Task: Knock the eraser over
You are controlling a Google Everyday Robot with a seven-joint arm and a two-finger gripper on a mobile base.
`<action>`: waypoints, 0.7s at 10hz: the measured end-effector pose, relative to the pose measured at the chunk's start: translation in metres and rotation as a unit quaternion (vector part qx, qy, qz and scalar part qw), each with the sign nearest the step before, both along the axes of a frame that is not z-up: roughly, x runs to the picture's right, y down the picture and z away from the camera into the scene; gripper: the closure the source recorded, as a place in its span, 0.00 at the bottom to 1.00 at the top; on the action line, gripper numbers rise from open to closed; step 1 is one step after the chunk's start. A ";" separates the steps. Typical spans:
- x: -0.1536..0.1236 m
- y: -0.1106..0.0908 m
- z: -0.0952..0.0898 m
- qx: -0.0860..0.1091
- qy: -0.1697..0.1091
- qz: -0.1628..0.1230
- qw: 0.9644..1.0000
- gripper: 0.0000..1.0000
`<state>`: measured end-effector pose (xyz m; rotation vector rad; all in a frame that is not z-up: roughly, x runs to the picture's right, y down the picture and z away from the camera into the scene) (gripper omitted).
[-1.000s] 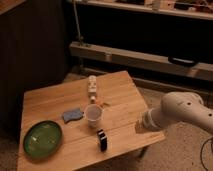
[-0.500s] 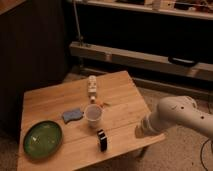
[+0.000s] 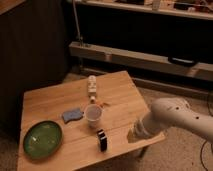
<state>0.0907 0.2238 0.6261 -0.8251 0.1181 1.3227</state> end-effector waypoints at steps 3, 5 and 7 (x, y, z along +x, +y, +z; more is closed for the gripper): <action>-0.044 0.002 -0.026 0.026 -0.026 -0.052 0.998 1.00; -0.058 0.000 -0.020 0.033 -0.026 -0.060 0.997 1.00; -0.065 -0.007 -0.007 0.039 -0.015 -0.055 0.998 1.00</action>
